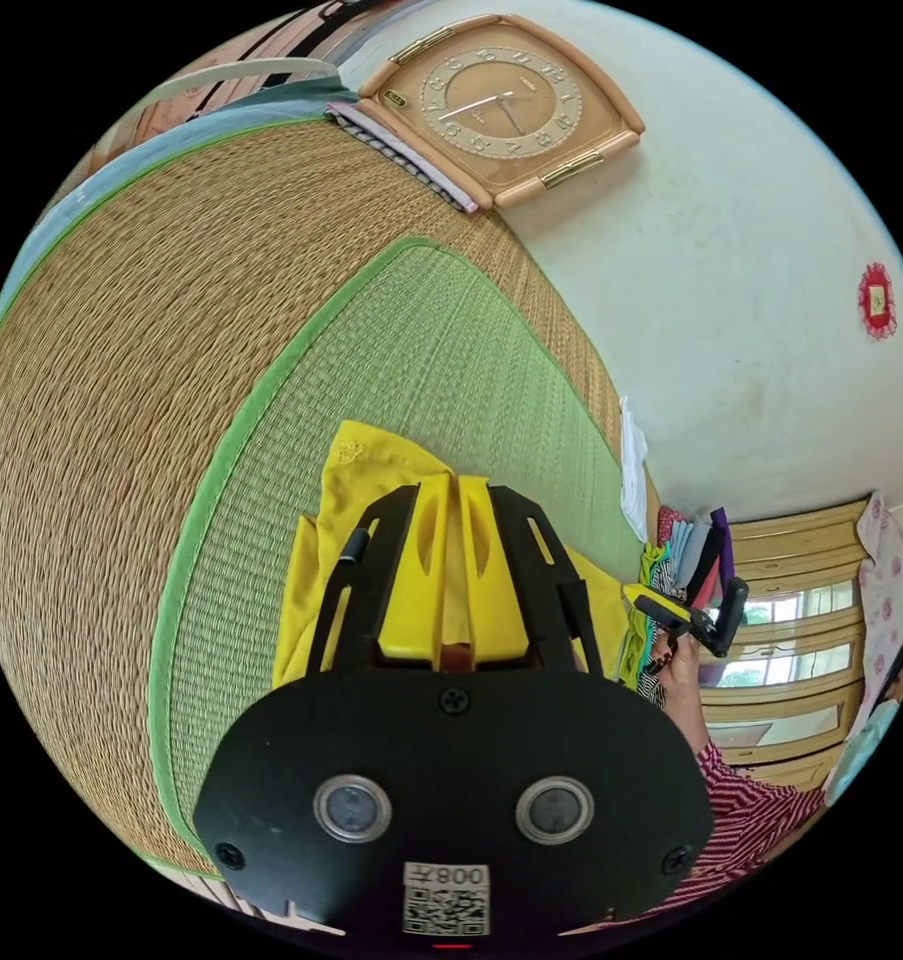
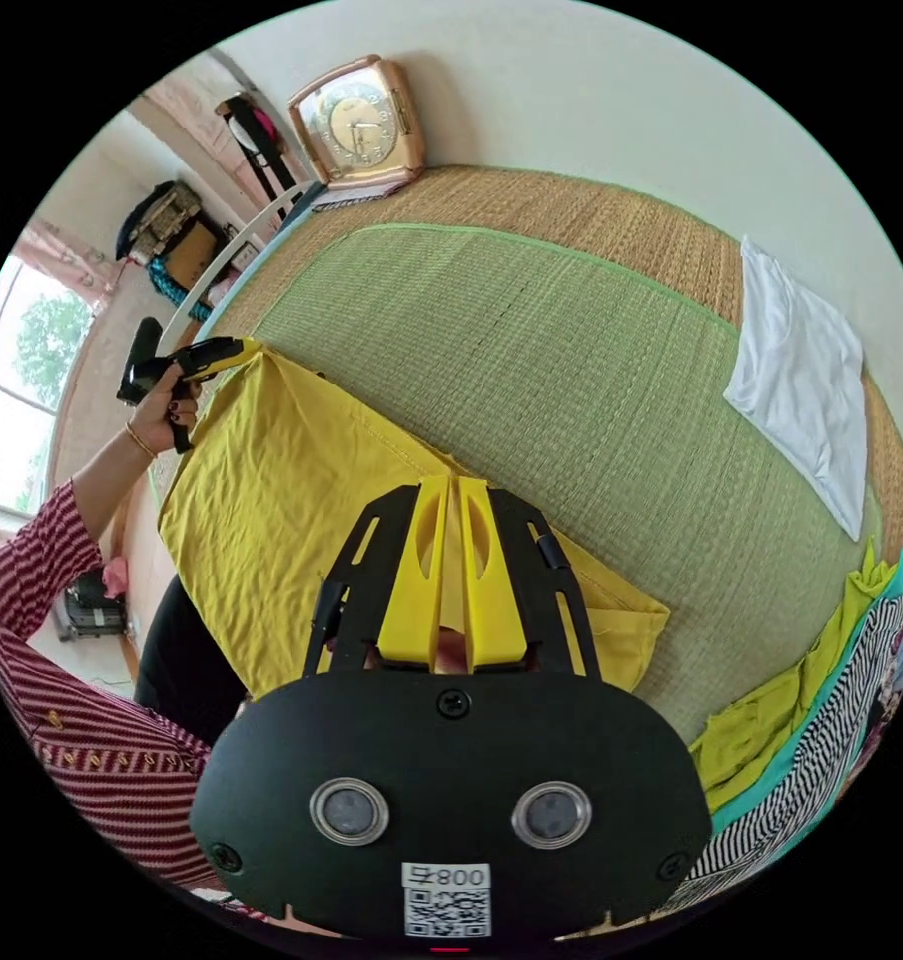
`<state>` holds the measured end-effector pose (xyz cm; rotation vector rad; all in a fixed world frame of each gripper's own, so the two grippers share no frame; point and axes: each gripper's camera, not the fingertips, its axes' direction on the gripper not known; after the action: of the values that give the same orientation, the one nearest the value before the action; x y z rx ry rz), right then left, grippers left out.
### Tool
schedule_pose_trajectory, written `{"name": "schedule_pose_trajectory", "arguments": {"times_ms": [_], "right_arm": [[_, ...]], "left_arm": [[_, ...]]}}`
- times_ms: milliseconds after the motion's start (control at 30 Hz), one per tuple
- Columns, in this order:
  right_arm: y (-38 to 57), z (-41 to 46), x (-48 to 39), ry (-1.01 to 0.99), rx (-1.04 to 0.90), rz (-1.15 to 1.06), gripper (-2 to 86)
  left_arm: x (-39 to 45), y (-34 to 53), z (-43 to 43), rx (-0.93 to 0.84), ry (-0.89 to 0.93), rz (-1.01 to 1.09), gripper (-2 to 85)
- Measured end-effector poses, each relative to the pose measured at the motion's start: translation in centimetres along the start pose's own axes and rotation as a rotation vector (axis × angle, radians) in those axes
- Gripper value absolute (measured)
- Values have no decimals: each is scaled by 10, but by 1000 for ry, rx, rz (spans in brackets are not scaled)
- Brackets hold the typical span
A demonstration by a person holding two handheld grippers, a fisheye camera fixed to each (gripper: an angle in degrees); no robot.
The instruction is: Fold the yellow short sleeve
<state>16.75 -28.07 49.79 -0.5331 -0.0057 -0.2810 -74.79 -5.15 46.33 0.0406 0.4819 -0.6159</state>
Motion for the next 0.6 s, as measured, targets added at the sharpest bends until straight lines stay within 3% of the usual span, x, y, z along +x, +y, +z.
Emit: {"name": "schedule_pose_trajectory", "arguments": {"times_ms": [233,400,600], "right_arm": [[71,-38,60,154,89,177,55],[98,-7,74,238,1,211,60],[98,28,78,325,-60,191,50]], "left_arm": [[6,27,-26,23,-30,95,52],[19,28,-9,-67,-201,150,43],[18,34,-5,-79,-211,131,22]]}}
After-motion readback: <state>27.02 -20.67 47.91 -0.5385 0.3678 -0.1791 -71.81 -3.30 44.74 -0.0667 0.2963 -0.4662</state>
